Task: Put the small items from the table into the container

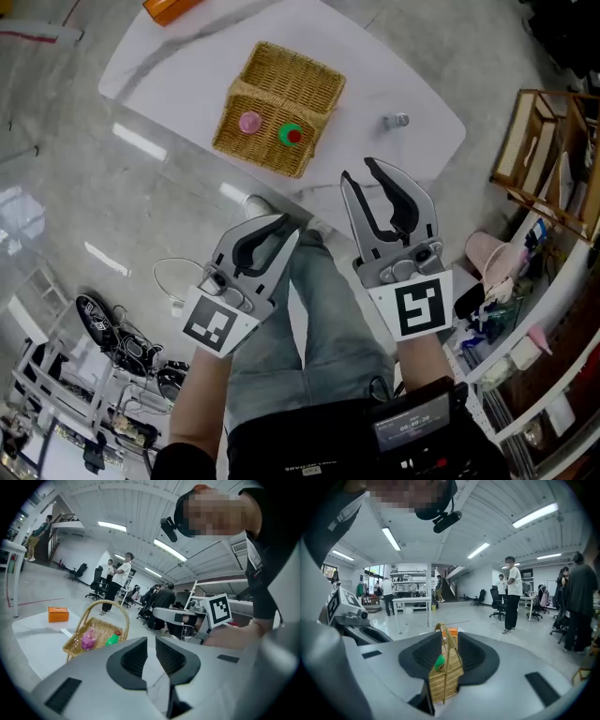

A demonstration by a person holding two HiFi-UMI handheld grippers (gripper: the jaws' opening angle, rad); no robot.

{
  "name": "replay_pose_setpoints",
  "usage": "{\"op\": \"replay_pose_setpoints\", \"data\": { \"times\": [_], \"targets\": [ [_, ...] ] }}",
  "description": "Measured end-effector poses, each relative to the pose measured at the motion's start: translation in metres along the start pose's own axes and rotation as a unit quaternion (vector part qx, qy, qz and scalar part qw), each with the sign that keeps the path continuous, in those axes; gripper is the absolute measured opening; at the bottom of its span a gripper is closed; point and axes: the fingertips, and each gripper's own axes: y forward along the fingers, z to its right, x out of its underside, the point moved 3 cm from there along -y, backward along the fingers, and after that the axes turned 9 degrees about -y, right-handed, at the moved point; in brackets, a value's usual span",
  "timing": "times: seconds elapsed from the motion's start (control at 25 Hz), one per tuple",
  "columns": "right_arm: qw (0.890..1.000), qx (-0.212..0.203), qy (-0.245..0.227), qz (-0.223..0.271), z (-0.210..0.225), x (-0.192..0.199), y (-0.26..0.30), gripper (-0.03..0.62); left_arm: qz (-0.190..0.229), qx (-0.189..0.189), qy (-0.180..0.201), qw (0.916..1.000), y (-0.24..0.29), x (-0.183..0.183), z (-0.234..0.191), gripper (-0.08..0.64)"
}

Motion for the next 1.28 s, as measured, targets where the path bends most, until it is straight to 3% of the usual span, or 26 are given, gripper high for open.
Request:
{"op": "replay_pose_setpoints", "data": {
  "times": [0.2,0.36,0.6,0.84,1.0,1.28],
  "targets": [
    [1.000,0.000,0.021,0.012,0.025,0.008,-0.046,0.095,-0.003,0.031,0.024,0.9992,0.035,-0.011,0.036,0.040],
    [0.998,0.025,0.055,0.020,0.045,0.024,-0.085,0.020,-0.007,0.063,0.036,0.9973,0.063,-0.017,0.065,0.038],
    [0.997,0.050,0.058,0.011,0.062,0.041,-0.130,0.011,-0.018,0.090,0.057,0.9941,0.086,-0.019,0.094,0.037],
    [0.996,0.062,0.061,0.000,0.067,0.053,-0.141,0.011,-0.053,0.094,0.070,0.9917,0.100,-0.011,0.099,0.005],
    [0.996,0.069,0.064,0.000,0.069,0.055,-0.138,0.011,-0.039,0.115,0.044,0.9917,0.103,-0.014,0.101,0.005],
    [0.995,0.070,0.066,-0.012,0.080,0.067,-0.128,0.011,-0.043,0.103,0.048,0.9926,0.112,-0.014,0.092,0.005]
  ]
}}
